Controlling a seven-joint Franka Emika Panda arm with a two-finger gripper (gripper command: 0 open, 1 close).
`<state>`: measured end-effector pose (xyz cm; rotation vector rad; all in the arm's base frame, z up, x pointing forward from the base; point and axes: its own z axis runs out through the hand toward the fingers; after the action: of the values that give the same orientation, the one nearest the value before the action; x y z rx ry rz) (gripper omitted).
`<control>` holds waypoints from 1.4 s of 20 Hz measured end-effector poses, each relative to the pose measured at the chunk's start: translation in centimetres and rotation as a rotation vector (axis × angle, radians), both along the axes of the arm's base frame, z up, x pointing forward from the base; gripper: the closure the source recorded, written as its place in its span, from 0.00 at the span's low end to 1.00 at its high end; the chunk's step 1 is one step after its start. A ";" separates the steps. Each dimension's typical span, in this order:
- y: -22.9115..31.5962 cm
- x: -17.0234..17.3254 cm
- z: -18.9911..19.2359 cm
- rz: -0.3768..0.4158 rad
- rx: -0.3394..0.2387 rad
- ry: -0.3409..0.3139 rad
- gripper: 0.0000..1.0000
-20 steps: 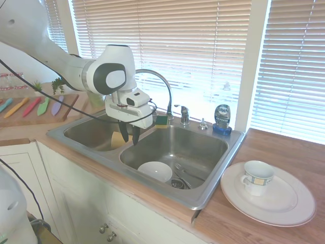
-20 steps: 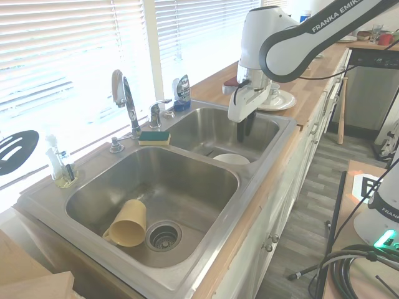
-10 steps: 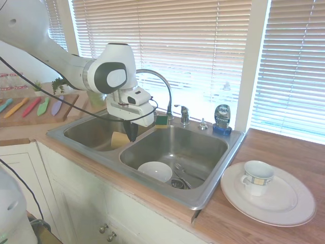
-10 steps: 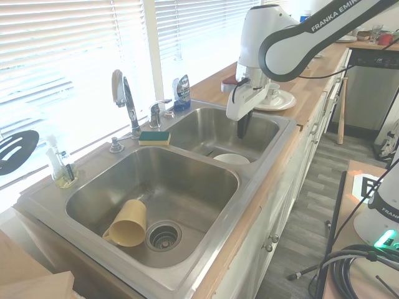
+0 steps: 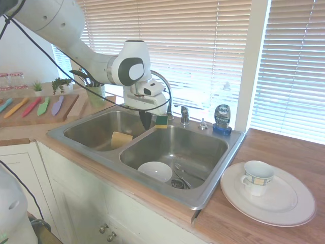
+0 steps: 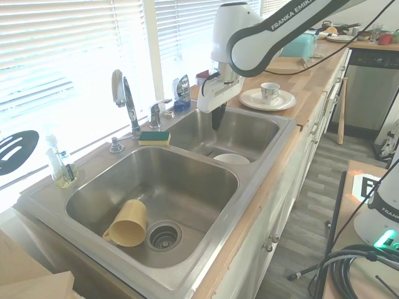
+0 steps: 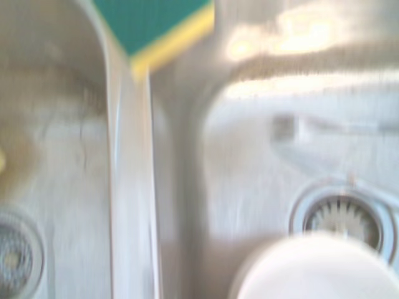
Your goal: Turn on the faucet
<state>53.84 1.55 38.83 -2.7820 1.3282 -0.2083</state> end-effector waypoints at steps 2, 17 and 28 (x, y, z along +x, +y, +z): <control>-0.1 2.1 0.2 -0.007 -0.004 -0.002 1.00; -2.2 16.1 -0.3 -0.082 -0.016 0.004 1.00; -2.0 18.6 1.5 -0.084 -0.006 -0.047 1.00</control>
<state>72.42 -0.48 40.37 -2.7107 1.4376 -0.2800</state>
